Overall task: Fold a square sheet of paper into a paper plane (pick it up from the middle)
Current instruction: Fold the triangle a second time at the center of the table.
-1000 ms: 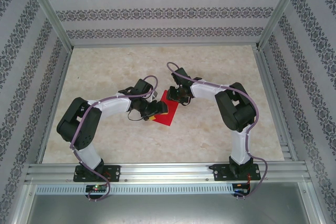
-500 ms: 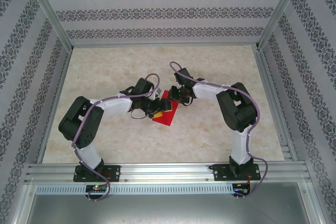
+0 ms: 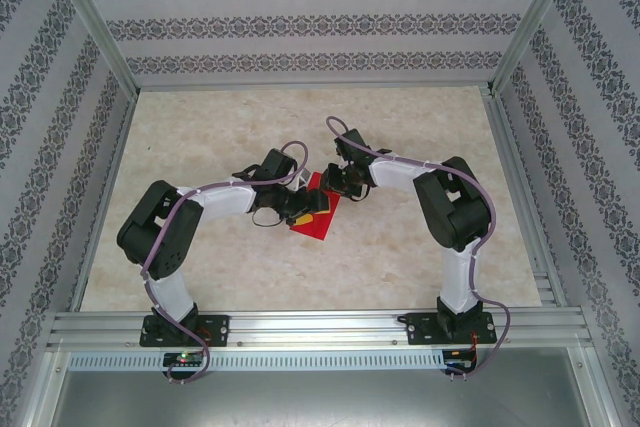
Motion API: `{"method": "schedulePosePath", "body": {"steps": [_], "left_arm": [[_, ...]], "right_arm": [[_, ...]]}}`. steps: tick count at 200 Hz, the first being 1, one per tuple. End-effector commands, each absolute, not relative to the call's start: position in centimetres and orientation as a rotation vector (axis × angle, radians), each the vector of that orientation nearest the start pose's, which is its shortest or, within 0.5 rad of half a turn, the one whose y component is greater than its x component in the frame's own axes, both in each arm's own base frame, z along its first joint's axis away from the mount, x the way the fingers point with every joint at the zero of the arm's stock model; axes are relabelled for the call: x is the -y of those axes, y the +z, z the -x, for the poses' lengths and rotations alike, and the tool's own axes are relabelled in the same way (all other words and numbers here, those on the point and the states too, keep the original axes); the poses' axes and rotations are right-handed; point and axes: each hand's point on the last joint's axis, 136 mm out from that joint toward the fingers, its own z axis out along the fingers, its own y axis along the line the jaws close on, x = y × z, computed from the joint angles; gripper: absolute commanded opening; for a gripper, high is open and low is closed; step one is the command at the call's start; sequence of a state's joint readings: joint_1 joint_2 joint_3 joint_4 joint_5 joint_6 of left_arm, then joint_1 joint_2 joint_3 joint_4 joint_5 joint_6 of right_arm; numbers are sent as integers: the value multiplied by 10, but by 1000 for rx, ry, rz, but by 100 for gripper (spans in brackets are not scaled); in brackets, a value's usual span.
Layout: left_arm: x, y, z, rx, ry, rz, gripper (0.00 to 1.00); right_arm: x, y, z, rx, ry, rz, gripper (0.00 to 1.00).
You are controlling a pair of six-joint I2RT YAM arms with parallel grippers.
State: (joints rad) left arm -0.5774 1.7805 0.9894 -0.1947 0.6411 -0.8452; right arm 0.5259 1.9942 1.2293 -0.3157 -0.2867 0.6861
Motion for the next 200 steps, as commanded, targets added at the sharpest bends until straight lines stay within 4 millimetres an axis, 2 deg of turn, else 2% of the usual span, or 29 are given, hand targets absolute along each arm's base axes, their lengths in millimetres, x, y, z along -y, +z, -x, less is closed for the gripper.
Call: {"method": "schedulePosePath", "body": {"steps": [1, 17, 48, 80, 106, 128, 158, 200], "left_arm": [[314, 70, -293, -2808, -1252, 59, 60], [315, 66, -294, -2818, -1244, 69, 52], [315, 61, -297, -2821, -1236, 88, 51], [317, 58, -298, -2823, -1237, 87, 55], [316, 58, -298, -2825, -1234, 83, 56], [314, 57, -298, -2832, -1214, 87, 50], [312, 54, -297, -2842, -1192, 88, 38], [309, 52, -297, -2851, -1163, 92, 30]], "right_arm": [[-264, -7, -344, -2919, 736, -128, 31], [-274, 12, -349, -2857, 856, -73, 31], [-290, 46, -356, -2757, 1031, 22, 37], [-291, 60, -358, -2727, 1078, 44, 39], [-284, 69, -355, -2700, 1094, 25, 39], [-274, 70, -346, -2705, 1077, 25, 38], [-261, 61, -328, -2736, 1069, 3, 35], [-265, 54, -313, -2754, 1131, 20, 34]]}}
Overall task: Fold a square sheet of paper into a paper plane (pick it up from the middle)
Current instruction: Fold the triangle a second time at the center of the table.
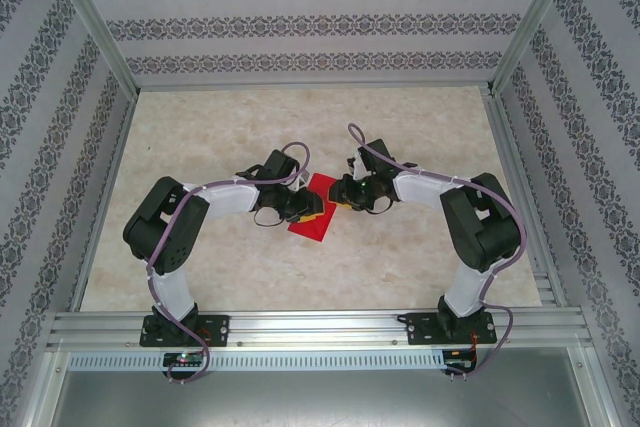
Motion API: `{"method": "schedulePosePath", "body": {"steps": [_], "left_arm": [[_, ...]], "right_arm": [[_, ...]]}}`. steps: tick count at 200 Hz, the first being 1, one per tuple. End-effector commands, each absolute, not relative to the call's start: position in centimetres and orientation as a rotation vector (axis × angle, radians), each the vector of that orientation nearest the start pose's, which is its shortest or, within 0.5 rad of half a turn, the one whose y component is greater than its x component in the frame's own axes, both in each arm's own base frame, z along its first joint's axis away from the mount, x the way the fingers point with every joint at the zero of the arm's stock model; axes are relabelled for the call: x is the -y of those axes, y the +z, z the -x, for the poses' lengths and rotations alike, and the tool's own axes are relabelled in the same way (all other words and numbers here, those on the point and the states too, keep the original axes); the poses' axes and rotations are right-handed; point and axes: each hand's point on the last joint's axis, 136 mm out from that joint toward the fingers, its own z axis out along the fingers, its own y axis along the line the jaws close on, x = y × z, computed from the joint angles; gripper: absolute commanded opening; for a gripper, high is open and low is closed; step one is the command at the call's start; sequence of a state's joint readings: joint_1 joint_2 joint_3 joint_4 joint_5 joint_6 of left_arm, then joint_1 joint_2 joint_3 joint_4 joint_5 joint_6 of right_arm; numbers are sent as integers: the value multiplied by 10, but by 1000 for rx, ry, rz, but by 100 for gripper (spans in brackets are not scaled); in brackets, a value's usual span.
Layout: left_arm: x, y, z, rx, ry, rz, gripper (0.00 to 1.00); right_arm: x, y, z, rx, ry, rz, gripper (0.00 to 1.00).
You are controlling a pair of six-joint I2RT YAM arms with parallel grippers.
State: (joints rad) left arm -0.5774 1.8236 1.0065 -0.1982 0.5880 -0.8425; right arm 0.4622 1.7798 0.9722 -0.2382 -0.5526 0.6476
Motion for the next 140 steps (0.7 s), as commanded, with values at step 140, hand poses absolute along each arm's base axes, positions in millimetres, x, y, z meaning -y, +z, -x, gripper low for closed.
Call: {"method": "schedulePosePath", "body": {"steps": [140], "left_arm": [[310, 53, -297, -2849, -1172, 89, 22]], "right_arm": [[-278, 40, -302, -2802, 1149, 87, 13]]}}
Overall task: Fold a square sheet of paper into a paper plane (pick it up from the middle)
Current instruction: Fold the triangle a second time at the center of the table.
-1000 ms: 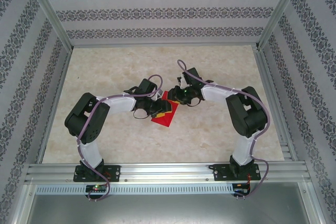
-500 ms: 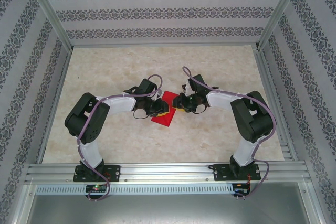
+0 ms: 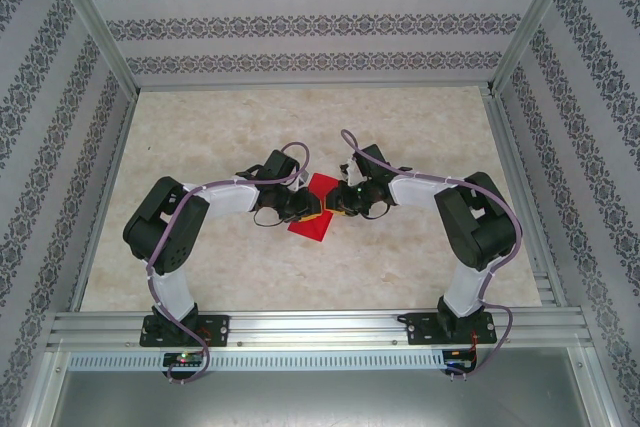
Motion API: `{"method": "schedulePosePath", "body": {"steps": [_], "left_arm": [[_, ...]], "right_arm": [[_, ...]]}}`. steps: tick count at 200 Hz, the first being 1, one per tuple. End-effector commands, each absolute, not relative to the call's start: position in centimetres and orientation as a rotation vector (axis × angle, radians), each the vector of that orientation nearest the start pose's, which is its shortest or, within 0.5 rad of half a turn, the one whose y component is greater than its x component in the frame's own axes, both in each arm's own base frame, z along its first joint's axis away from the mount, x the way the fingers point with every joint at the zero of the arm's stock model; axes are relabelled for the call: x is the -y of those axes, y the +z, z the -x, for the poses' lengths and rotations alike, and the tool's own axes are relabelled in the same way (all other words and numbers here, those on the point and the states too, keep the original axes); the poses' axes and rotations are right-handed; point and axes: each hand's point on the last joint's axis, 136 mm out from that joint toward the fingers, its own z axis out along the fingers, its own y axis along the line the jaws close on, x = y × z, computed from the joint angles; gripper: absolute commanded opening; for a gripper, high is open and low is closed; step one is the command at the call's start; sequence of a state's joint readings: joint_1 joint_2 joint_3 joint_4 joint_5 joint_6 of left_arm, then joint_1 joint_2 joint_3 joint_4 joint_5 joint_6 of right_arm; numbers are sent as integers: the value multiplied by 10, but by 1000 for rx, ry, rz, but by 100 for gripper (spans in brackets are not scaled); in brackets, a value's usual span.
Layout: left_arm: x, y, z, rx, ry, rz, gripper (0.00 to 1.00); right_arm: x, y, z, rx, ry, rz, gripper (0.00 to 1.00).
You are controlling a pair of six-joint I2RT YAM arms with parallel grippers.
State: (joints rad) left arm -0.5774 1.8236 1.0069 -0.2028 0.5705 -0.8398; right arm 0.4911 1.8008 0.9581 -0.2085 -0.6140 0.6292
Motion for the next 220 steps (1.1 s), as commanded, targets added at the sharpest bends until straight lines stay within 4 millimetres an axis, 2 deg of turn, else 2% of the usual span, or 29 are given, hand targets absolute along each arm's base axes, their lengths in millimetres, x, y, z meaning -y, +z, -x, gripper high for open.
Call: {"method": "schedulePosePath", "body": {"steps": [1, 40, 84, 220], "left_arm": [[310, 54, -298, -2847, -1173, 90, 22], [314, 57, -297, -2840, -1208, 69, 22], [318, 61, -297, -2835, -1246, 63, 22], [321, 50, -293, -2875, -1243, 51, 21]], "right_arm": [[-278, 40, -302, -2803, 1147, 86, 13], [-269, 30, -306, -2826, 1061, 61, 6], [-269, 30, -310, -2823, 1055, 54, 5], [-268, 24, -317, -2841, 1021, 65, 7]]}}
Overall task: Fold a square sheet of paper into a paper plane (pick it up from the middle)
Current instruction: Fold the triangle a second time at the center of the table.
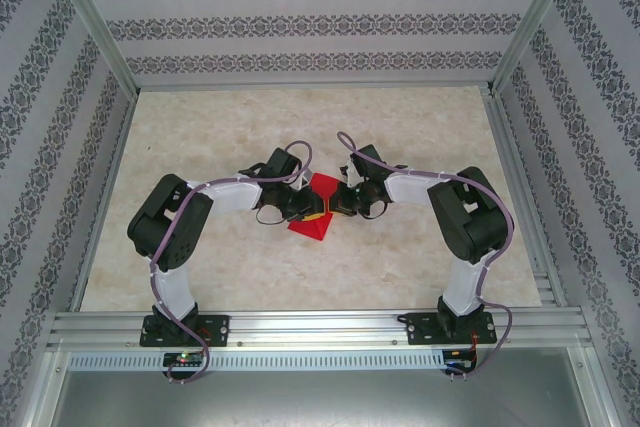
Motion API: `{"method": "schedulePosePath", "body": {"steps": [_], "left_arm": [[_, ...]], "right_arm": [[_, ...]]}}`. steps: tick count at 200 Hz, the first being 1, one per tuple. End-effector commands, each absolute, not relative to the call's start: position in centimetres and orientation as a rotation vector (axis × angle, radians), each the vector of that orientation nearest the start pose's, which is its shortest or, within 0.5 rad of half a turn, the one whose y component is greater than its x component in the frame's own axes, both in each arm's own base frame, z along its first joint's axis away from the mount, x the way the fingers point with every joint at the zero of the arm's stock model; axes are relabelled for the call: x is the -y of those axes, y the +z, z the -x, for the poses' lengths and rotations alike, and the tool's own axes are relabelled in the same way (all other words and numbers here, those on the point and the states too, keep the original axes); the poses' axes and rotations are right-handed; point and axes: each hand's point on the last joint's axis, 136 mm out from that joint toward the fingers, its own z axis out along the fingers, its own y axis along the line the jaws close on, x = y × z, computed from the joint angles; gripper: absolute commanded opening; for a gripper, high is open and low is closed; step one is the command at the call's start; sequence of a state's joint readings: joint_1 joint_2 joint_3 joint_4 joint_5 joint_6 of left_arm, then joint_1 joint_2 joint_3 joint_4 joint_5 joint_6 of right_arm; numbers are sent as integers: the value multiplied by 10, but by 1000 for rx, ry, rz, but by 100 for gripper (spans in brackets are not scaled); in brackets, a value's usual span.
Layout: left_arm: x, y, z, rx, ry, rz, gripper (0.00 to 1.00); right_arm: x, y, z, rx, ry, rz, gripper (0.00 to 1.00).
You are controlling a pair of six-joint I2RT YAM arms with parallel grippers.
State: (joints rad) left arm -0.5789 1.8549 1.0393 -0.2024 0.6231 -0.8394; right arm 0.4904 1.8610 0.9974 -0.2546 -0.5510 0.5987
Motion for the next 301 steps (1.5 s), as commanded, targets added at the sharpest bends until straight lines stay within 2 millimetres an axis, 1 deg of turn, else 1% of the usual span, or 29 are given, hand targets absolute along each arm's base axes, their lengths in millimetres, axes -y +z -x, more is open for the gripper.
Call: {"method": "schedulePosePath", "body": {"steps": [1, 47, 118, 129, 156, 168, 216, 253, 301], "left_arm": [[321, 50, -293, -2875, -1244, 52, 21], [323, 55, -294, -2863, -1251, 36, 21], [318, 46, -293, -2899, -1200, 52, 21], [319, 48, -292, -2893, -1211, 45, 21], [324, 61, -293, -2854, -1261, 18, 21], [323, 62, -293, -2849, -1254, 10, 21], [319, 55, -289, -2870, -1227, 24, 18], [317, 43, -287, -2903, -1196, 41, 15], [315, 38, -286, -2917, -1177, 42, 15]], "right_arm": [[-268, 24, -317, -2841, 1021, 67, 7], [-270, 20, -317, -2852, 1018, 70, 8], [-270, 17, -315, -2865, 1021, 71, 9], [-271, 17, -313, -2868, 1030, 77, 9], [-274, 21, -307, -2869, 1047, 96, 9], [-275, 21, -304, -2871, 1049, 104, 9], [-276, 22, -300, -2877, 1044, 109, 8], [-273, 20, -302, -2882, 1016, 101, 7], [-271, 19, -305, -2882, 988, 96, 8]]}}
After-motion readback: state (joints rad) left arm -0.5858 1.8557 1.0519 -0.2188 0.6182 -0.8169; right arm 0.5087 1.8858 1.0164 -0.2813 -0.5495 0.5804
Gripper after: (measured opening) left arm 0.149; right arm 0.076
